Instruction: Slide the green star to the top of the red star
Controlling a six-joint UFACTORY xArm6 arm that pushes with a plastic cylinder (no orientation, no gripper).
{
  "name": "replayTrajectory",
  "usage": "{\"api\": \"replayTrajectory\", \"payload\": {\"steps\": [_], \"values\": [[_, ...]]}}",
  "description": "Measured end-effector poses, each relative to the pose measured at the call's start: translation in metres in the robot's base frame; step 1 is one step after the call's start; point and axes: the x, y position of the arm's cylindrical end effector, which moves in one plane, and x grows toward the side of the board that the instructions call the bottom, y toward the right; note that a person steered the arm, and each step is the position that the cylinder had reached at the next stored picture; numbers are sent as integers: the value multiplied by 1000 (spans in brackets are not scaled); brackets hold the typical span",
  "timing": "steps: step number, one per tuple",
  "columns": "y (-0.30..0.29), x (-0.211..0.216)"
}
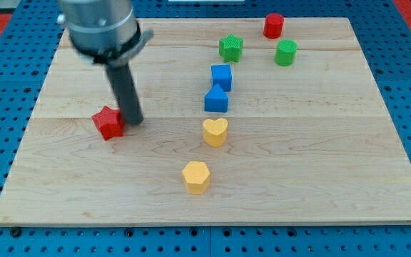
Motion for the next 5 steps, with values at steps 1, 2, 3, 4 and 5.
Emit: {"api": "replayTrajectory", "payload": {"steps": [1,2,3,4,5], "values": [[22,-86],[47,-161],[116,-218],[166,-181],[177,-118]]}}
